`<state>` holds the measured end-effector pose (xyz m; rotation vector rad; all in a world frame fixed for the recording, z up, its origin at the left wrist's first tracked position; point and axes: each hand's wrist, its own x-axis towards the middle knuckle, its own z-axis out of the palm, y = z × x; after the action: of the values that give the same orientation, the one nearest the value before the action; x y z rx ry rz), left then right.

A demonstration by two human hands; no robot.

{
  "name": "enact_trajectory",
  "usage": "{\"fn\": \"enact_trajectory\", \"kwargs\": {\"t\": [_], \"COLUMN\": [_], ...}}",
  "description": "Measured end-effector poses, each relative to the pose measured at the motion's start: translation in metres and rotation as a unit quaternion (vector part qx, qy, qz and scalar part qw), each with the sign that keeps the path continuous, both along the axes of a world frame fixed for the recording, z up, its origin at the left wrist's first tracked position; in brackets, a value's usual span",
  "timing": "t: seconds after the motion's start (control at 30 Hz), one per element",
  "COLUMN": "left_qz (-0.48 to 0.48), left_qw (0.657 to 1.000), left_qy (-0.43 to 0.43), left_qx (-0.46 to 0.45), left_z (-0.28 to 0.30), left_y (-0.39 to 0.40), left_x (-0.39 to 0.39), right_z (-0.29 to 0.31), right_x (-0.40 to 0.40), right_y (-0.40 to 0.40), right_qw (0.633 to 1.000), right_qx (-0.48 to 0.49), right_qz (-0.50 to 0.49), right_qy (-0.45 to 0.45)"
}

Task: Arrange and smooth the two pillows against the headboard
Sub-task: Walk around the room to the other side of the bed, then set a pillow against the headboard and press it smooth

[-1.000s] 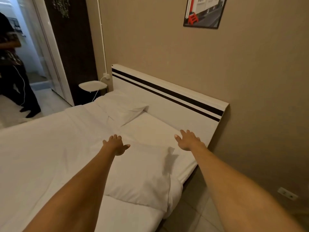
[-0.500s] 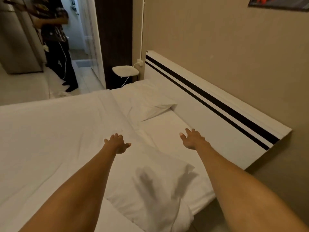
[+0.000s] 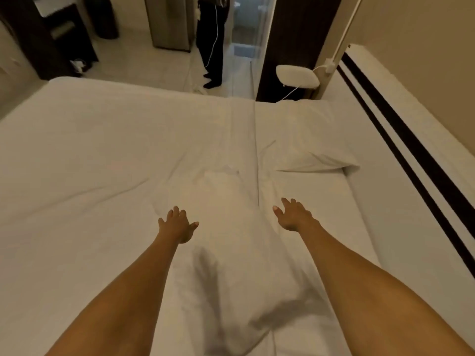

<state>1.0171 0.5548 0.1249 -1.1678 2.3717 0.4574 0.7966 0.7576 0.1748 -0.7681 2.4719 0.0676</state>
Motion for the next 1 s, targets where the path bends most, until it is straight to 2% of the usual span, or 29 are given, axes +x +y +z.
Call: {"fn": "enact_trajectory", "kwargs": {"t": [0.2, 0.4, 0.53, 0.7, 0.83, 1.0], "left_qz": [0.096, 0.143, 0.212, 0.342, 0.426, 0.55], "left_qw": [0.994, 0.987, 0.97, 0.923, 0.875, 0.776], "left_qy": [-0.014, -0.027, -0.003, 0.037, 0.101, 0.2], "left_qx": [0.045, 0.074, 0.119, 0.172, 0.207, 0.235], "left_z": [-0.058, -0.127, -0.178, -0.239, -0.259, -0.278], "left_y": [0.014, 0.01, 0.004, -0.006, -0.004, -0.01], "left_x": [0.014, 0.001, -0.011, 0.0, 0.001, 0.004], "right_z": [-0.059, -0.134, -0.19, -0.245, -0.277, -0.289], "right_x": [-0.017, -0.044, -0.062, -0.068, -0.065, -0.073], "right_y": [-0.019, -0.033, -0.036, -0.042, -0.052, -0.062], "right_qw": [0.997, 0.993, 0.991, 0.987, 0.976, 0.948], "right_qx": [0.006, 0.007, 0.031, 0.008, -0.047, -0.121], "right_qz": [0.05, 0.041, 0.022, -0.031, -0.106, -0.207], "right_qy": [-0.052, -0.109, -0.125, -0.157, -0.186, -0.208]}}
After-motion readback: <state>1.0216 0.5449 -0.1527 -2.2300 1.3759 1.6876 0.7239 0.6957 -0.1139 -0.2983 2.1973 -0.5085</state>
